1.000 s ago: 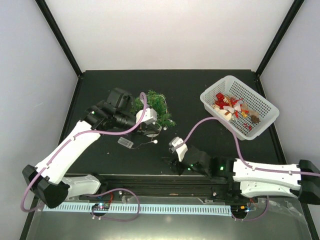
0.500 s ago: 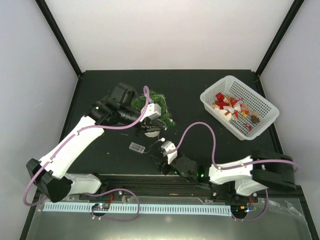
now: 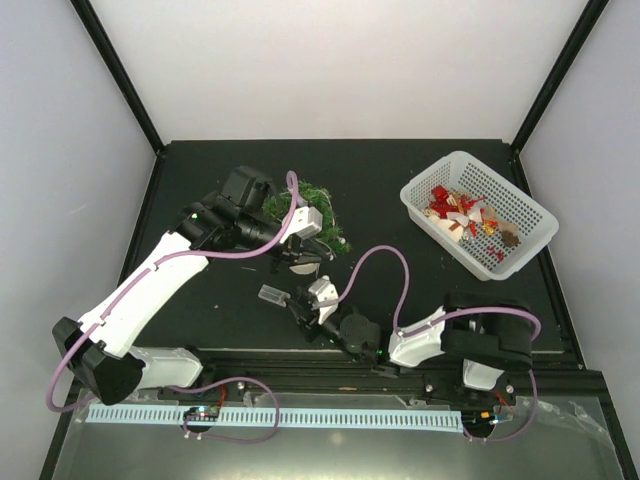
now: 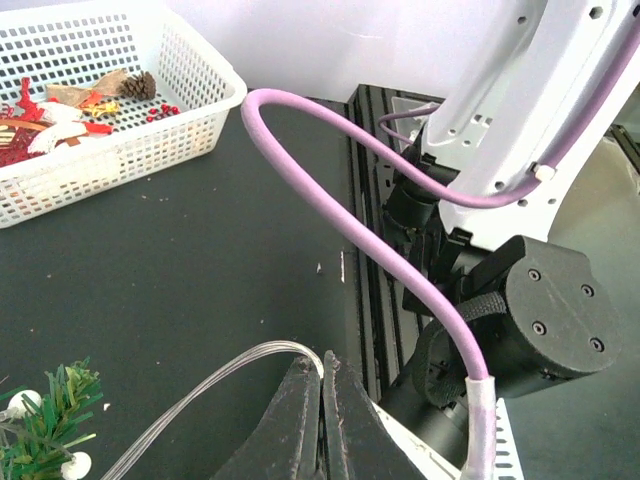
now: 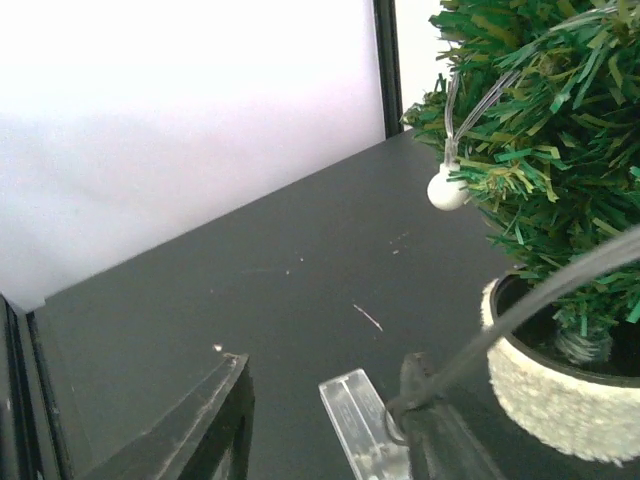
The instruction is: Decorate the small christmas tree
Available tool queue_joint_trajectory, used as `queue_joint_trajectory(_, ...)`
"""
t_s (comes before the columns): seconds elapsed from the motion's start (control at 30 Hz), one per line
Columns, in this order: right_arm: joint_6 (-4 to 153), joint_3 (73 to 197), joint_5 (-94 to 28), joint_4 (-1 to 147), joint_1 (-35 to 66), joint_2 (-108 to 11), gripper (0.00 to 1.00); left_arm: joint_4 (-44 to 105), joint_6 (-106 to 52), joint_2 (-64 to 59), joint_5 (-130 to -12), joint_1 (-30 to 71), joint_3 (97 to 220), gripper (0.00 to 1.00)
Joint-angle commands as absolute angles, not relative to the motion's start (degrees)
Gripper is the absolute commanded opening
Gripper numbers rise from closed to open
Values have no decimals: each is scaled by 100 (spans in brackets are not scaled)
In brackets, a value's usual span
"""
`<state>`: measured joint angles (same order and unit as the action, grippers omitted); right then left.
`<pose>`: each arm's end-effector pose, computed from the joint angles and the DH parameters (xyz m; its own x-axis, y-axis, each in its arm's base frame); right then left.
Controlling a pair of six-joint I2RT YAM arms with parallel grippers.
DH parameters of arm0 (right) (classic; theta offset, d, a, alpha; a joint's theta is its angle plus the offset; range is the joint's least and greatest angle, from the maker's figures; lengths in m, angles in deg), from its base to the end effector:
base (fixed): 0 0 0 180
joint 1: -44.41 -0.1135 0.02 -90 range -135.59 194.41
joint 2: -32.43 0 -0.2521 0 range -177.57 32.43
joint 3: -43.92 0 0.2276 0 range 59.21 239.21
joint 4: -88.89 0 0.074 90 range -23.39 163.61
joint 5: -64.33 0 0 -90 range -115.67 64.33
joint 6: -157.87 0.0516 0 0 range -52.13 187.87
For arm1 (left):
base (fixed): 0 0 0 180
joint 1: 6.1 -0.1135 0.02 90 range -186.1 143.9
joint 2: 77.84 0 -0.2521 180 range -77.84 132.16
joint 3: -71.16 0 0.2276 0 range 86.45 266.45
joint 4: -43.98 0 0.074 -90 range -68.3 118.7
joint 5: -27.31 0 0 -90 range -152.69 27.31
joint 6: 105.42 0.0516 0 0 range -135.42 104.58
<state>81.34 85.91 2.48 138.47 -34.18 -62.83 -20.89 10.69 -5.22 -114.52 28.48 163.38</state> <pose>0.0829 0.2878 0.1744 -0.1920 0.0868 -0.9775 -0.7470 0.6331 0.2029 0.1693 -0.1660 0.3552 -0.1704 0.4478 -0.8778 0.9814 -0.0025 -0.1918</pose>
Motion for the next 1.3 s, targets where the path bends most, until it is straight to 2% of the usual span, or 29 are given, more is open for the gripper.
queue_joint_trajectory(0.0, 7943, 8827, 475, 14545, -3337, -6564, 33, -2052, 1016, -646, -11721, 2891, 16550, 2)
queue_joint_trajectory(0.1, 8068, 8810, 425, 14504, -3220, -6596, 3, -2052, 1019, -686, -11751, 2893, 16515, 2)
queue_joint_trajectory(0.13, 8100, 8778, 411, 14511, -3189, -6569, 1, -2052, 1019, -708, -11753, 2894, 16493, 2)
queue_joint_trajectory(0.27, 8217, 8436, 439, 14338, -3180, -6173, 1, -2061, 1049, -782, -11651, 2883, 16467, 2)
queue_joint_trajectory(0.4, 8306, 7862, 668, 13647, -3185, -5133, 1, -2076, 1060, -924, -11554, 2882, 16453, 2)
queue_joint_trajectory(0.63, 8627, 7738, 839, 10195, -3180, -2276, 1, -1956, 1033, -1003, -11512, 2872, 16284, 1)
queue_joint_trajectory(0.8, 8749, 8393, 1590, 7888, -3181, -982, 1, -1859, 1019, -872, -11447, 2880, 16219, 2)
queue_joint_trajectory(0.9, 8662, 8917, 2183, 6948, -3186, -621, 1, -1826, 1029, -747, -11386, 2885, 16278, 2)
queue_joint_trajectory(1.1, 8169, 9788, 2977, 6384, -3140, -754, 1, -1904, 1088, -252, -11260, 2889, 16629, 13)
queue_joint_trajectory(1.27, 8332, 10492, 2991, 5834, -2531, -1259, 1, -1650, 1021, -85, -10925, 2894, 16763, 25)
